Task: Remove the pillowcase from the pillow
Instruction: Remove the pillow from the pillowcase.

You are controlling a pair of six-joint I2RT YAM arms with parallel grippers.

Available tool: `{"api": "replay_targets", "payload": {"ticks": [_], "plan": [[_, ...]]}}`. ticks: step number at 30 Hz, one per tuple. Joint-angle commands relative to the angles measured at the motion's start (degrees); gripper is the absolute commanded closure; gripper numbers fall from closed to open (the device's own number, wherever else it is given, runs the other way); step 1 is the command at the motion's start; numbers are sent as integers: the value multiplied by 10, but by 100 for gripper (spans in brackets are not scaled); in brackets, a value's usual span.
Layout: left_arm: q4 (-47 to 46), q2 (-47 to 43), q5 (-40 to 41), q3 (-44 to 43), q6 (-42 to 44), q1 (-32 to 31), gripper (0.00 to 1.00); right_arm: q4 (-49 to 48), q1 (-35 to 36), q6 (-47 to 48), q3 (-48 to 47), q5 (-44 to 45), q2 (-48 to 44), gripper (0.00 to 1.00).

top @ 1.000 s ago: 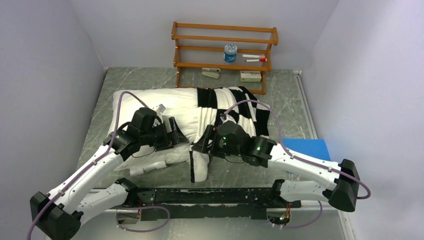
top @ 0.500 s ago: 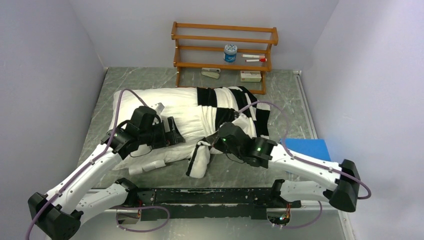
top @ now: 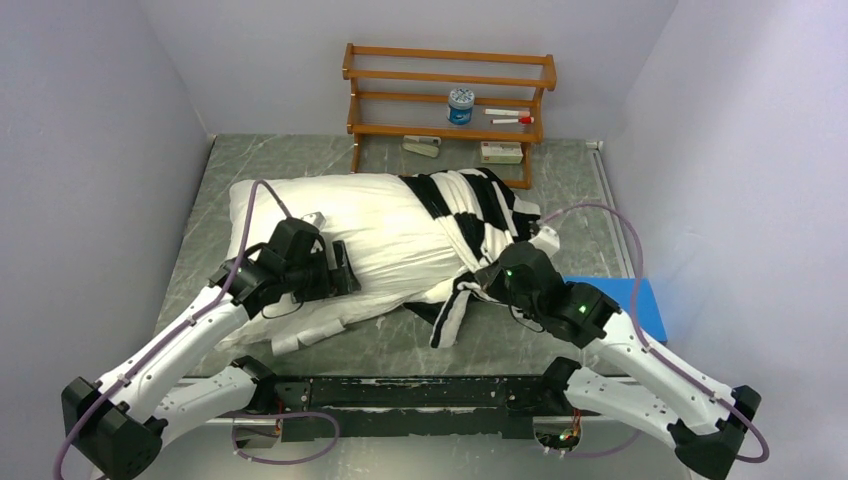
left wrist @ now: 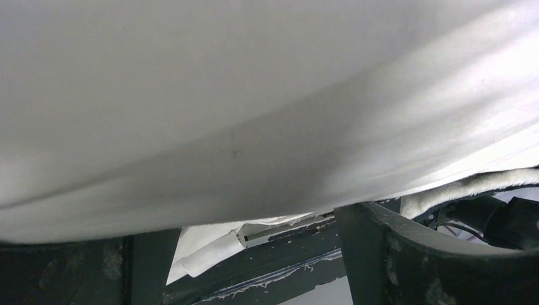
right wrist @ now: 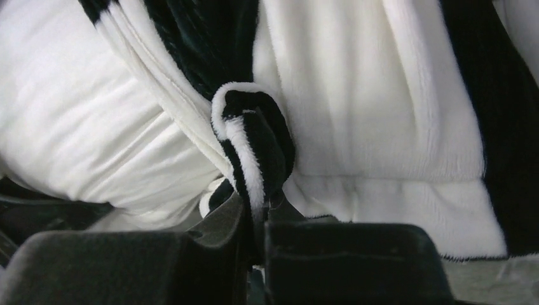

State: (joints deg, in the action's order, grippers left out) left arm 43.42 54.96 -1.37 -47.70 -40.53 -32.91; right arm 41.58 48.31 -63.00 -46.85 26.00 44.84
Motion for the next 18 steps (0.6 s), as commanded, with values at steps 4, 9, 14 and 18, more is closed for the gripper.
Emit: {"api": "replay_targets", "payload": {"ticks": [4, 9, 14, 18], "plan": [[37, -20, 89, 16, 33, 14, 10, -5, -29, 237, -46, -137, 49, 83], [35, -53, 68, 26, 28, 14, 10, -8, -27, 274, -125, -186, 42, 42], [57, -57, 41, 5, 27, 14, 10, 5, -29, 341, -259, -137, 114, 29], [68, -72, 32, -3, 25, 14, 10, -17, -52, 375, -335, -53, 245, 19]]}}
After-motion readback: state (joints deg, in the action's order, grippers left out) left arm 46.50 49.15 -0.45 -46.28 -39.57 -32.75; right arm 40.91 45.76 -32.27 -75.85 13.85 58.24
